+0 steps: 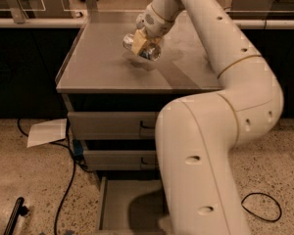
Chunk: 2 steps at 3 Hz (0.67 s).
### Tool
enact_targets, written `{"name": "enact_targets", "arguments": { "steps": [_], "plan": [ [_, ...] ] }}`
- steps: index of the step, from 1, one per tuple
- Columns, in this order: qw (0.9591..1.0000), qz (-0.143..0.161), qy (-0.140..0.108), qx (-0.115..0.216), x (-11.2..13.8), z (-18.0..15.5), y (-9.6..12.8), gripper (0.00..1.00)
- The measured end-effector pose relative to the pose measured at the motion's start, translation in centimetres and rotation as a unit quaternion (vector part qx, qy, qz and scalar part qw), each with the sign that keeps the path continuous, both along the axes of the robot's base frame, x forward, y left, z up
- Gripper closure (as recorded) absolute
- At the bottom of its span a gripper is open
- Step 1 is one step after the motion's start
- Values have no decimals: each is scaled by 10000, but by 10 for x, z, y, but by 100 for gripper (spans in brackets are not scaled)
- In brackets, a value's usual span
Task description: Place redbull can into bottom drawer
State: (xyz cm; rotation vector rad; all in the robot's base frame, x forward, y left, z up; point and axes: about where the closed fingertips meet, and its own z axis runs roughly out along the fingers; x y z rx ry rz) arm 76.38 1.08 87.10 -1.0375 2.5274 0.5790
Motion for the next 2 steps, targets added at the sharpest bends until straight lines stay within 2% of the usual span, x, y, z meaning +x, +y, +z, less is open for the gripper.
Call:
{"name": "enact_targets", "arguments": {
  "steps": [1,2],
  "plan": [
    [9967,-211,-637,455,-19,61,-25,100],
    [9841,-587,-1403,919,-56,131,-62,100]
  ]
}}
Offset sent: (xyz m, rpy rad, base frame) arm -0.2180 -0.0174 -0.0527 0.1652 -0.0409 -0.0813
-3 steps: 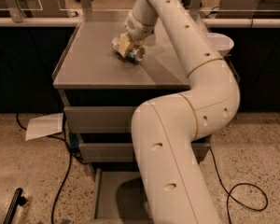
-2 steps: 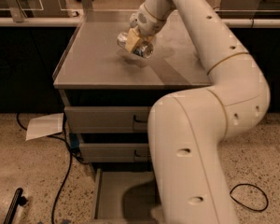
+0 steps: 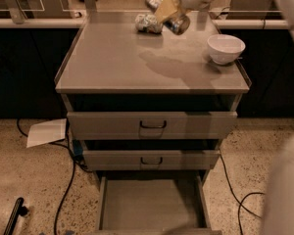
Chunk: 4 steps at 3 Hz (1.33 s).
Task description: Place redbull can into bottom drawer
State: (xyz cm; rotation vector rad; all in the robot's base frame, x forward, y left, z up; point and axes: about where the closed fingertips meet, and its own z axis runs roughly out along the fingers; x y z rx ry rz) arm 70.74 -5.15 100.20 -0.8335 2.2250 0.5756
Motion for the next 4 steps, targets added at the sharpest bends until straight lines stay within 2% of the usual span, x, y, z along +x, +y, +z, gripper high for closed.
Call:
{"name": "enact_targets", "arguments": {
  "steps": [1,2,3,4],
  "plan": [
    [9952,-376,-708,568,-59,41,-17,100],
    [9952,-378,-701,561,-58,40,-17,100],
    [9939,-548,-778,564,-71,33,-15,100],
    [9829,-1213,-1146,784,-124,67,-13,100]
  ]
}}
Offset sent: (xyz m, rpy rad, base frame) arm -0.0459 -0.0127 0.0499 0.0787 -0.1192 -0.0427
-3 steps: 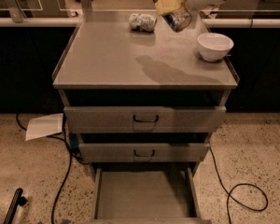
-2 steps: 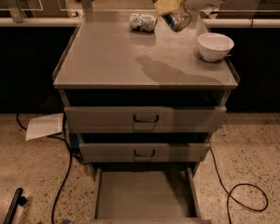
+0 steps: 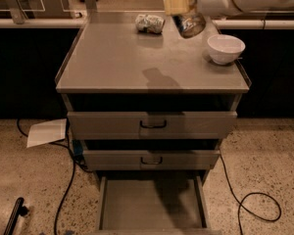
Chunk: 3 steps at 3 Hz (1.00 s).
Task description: Place redbull can into bottom drawer
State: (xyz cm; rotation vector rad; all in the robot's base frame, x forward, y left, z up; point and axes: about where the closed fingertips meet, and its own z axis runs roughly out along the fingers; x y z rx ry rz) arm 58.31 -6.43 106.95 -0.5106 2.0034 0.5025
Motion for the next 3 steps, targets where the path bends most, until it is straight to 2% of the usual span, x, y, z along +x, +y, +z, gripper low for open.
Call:
{"name": "enact_targets", "arguments": {
  "steps": [1,2,3],
  "plan": [
    [9947,-947,-269,285,-53,20,-9,100],
    [9813,-1795,-233,661,-73,-15,-32,100],
    [9686,-2254,163,1038,-70,-100,-52,100]
  ]
}}
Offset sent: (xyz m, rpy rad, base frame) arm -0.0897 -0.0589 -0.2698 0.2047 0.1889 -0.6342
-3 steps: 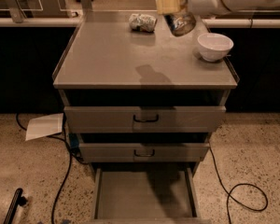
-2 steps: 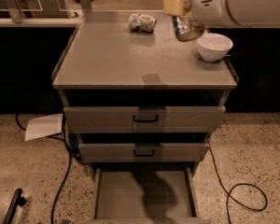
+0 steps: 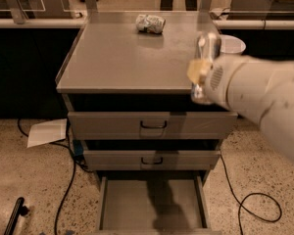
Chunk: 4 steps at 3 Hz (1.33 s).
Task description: Place redbull can into bottom drawer
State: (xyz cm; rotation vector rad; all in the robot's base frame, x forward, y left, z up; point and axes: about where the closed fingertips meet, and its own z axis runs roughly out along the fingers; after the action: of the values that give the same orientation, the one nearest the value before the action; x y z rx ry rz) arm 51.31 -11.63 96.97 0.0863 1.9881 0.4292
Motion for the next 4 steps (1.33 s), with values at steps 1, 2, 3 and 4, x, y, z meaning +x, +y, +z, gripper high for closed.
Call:
{"name": "enact_targets", "arguments": {
  "steps": [1,2,3,4],
  "plan": [
    [9994,-110,300,145,-9,-39,0,100],
    [9994,-109,302,147,-9,-39,1,100],
    [9982,-3,483,348,-7,-62,10,100],
    [9887,-86,1127,982,-16,-139,7,100]
  ]
}}
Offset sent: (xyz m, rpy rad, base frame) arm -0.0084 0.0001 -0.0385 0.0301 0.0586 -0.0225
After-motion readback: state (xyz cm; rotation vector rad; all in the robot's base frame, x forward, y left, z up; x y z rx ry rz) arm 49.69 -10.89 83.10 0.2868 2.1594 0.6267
